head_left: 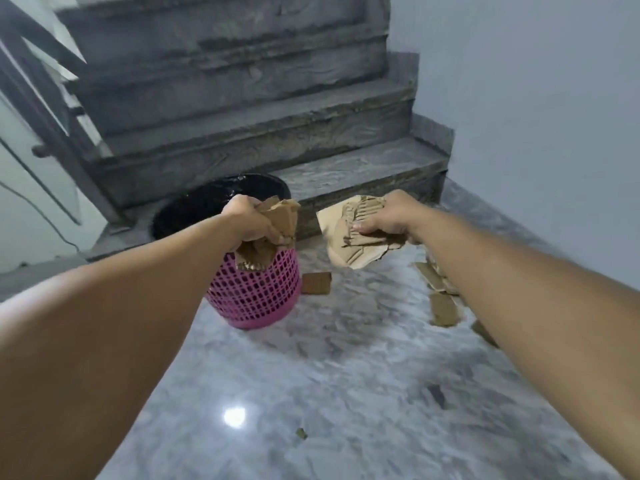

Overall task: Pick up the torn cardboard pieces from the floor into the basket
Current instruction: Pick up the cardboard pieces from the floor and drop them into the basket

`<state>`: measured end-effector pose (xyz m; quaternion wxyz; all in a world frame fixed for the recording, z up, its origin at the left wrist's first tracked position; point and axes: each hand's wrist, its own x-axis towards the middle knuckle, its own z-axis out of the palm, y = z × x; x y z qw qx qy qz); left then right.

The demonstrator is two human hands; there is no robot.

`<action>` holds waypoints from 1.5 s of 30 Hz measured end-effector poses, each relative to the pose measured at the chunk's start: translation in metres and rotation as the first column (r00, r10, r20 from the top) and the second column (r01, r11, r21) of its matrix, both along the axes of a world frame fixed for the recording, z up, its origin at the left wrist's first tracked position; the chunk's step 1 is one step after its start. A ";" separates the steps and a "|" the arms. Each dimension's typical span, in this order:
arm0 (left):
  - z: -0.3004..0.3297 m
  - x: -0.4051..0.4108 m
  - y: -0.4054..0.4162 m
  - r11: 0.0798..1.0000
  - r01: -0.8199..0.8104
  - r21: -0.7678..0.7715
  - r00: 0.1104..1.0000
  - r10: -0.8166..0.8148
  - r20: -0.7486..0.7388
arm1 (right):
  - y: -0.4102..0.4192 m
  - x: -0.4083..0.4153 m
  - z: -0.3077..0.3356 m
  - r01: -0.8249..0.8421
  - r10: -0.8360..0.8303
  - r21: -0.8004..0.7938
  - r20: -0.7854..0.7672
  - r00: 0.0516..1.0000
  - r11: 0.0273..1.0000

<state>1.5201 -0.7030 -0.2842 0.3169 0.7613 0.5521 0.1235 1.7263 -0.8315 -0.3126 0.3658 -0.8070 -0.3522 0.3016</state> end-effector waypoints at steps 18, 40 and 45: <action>-0.039 -0.073 0.168 0.974 -0.227 0.014 0.968 0.224 0.115 | 0.230 -0.105 -0.008 0.036 -0.049 0.122 0.105 0.993 0.992; -0.155 -0.045 -0.007 0.805 0.591 0.050 0.745 -0.521 -0.417 | 0.041 -0.053 -0.111 -0.047 0.040 -0.139 -0.057 0.998 0.989; -0.237 -0.047 -0.039 0.703 0.619 -0.351 0.524 -0.702 -0.482 | 0.001 -0.030 -0.169 -0.061 0.052 -0.264 -0.043 0.998 0.963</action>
